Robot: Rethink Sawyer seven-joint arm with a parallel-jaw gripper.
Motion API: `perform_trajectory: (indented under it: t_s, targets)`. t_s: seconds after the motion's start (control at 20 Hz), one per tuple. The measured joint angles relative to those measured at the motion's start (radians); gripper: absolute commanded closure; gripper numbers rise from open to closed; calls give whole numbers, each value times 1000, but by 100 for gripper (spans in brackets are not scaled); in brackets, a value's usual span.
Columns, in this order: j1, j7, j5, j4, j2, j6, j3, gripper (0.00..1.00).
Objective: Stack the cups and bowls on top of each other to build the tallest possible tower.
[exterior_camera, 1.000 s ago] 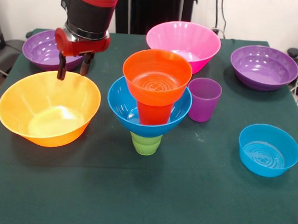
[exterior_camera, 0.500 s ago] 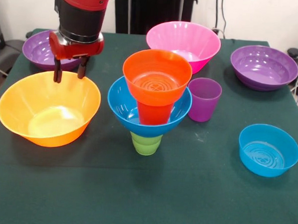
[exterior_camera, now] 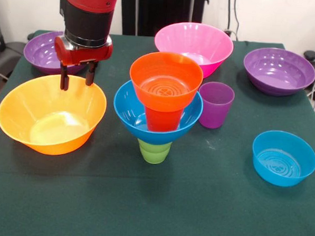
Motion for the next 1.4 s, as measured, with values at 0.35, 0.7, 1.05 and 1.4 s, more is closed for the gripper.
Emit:
perform_trajectory:
  t_s: [0.35, 0.7, 1.05, 1.4]
  targets:
    - [0, 0, 11, 11, -42, 6, 15, 0]
    - [-1, 0, 33, 30, -96, 34, 27, 0]
    - [-23, 0, 80, 39, -117, 45, 60, 0]
    - [-33, 0, 88, 46, -114, 45, 81, 0]
